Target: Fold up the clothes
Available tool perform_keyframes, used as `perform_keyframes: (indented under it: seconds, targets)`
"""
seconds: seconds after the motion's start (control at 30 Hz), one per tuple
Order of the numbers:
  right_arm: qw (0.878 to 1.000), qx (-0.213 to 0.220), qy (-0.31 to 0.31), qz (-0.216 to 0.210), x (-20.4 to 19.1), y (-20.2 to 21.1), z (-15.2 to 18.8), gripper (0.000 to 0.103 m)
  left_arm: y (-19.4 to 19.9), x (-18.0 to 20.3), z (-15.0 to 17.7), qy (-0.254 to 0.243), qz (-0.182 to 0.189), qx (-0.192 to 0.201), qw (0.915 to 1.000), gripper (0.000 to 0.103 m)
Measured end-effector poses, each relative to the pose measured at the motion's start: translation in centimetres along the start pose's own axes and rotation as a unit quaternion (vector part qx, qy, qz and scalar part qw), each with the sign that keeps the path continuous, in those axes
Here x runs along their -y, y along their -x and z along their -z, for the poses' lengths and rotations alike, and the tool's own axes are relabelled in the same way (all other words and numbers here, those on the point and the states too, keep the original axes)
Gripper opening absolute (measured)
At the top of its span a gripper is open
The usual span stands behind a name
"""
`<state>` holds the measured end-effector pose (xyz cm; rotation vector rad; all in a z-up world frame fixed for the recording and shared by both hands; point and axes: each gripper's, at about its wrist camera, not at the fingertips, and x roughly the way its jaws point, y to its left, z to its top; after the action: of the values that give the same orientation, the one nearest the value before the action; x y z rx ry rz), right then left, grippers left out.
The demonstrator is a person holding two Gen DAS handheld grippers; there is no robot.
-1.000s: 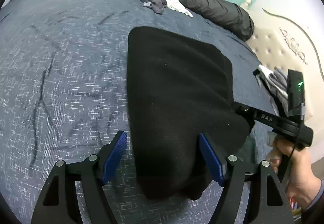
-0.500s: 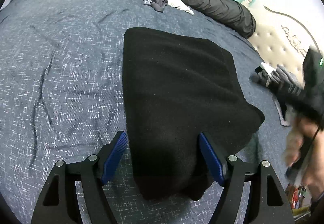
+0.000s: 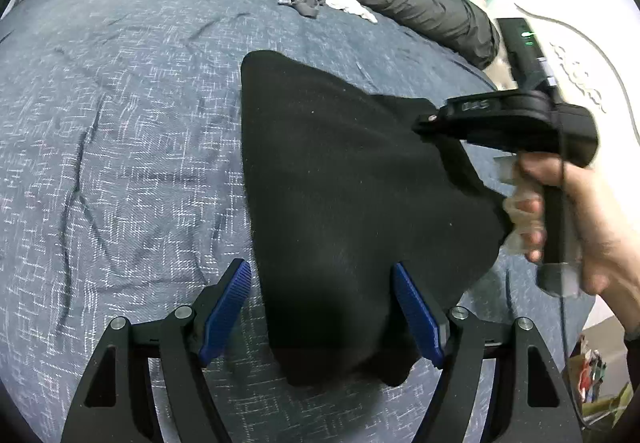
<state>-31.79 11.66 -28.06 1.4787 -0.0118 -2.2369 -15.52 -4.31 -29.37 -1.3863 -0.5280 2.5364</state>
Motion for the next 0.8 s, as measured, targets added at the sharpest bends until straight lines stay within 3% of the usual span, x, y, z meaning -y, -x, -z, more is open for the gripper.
perform_keyframes:
  seconds: [0.17, 0.33, 0.5, 0.67, 0.8]
  targets:
    - [1.0, -0.02, -0.003, 0.011, 0.3, -1.7, -0.2, 0.0, -0.1, -0.2, -0.1, 0.005, 0.003, -0.002, 1.0, 0.077]
    - [0.999, 0.022, 0.041, 0.028, -1.2, 3.0, 0.3, 0.0, 0.0, 0.1, 0.0, 0.003, -0.003, -0.002, 1.0, 0.077]
    - [0.999, 0.042, 0.033, 0.009, 0.1, 6.8, 4.0, 0.0, 0.2, 0.0, 0.2, 0.009, -0.001, -0.003, 1.0, 0.077]
    - [1.0, 0.012, -0.001, 0.012, 1.9, 4.9, 7.5, 0.0, 0.1, 0.2, 0.4, 0.008, -0.001, -0.007, 0.9999, 0.077]
    - [1.0, 0.019, -0.018, 0.004, 2.8, 3.2, 8.3, 0.0, -0.5, 0.3, 0.3, 0.002, -0.001, -0.011, 0.9999, 0.078]
